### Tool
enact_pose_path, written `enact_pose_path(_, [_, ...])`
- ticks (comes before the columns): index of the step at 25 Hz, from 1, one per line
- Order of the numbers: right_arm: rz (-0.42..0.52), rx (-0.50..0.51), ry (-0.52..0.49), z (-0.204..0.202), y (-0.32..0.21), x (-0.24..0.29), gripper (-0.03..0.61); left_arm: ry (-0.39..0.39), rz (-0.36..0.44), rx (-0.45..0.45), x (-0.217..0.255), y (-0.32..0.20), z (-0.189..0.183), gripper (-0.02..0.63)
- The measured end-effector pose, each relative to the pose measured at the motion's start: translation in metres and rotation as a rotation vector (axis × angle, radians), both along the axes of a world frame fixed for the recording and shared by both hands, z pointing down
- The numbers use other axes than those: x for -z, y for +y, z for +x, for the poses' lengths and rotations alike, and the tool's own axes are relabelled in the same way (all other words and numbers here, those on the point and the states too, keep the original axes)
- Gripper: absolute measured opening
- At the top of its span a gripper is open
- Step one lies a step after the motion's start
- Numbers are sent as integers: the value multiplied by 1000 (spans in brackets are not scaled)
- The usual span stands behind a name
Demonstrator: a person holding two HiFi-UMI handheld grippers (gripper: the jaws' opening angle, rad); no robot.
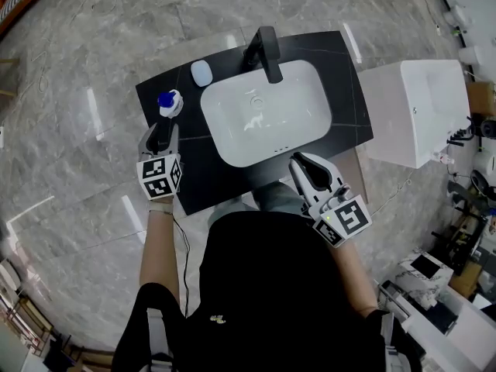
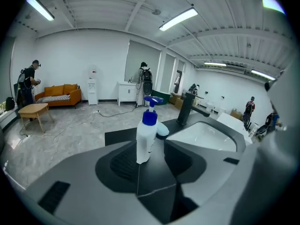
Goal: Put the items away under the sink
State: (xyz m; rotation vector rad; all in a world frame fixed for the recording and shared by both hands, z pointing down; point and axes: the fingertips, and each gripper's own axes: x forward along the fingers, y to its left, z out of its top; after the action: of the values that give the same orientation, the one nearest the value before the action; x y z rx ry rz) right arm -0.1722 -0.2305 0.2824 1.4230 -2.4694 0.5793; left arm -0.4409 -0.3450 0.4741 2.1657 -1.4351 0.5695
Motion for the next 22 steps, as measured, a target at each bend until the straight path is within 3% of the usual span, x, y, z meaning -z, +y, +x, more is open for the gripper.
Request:
enact_pose_path(6, [-29,-30,24,13,1,-8,52,-31,11,-18,-14,-22,5,225])
enact_pose_path(22, [-40,-103,41,40,7,-11,52,-72,12,-9,-29,-53,12,221])
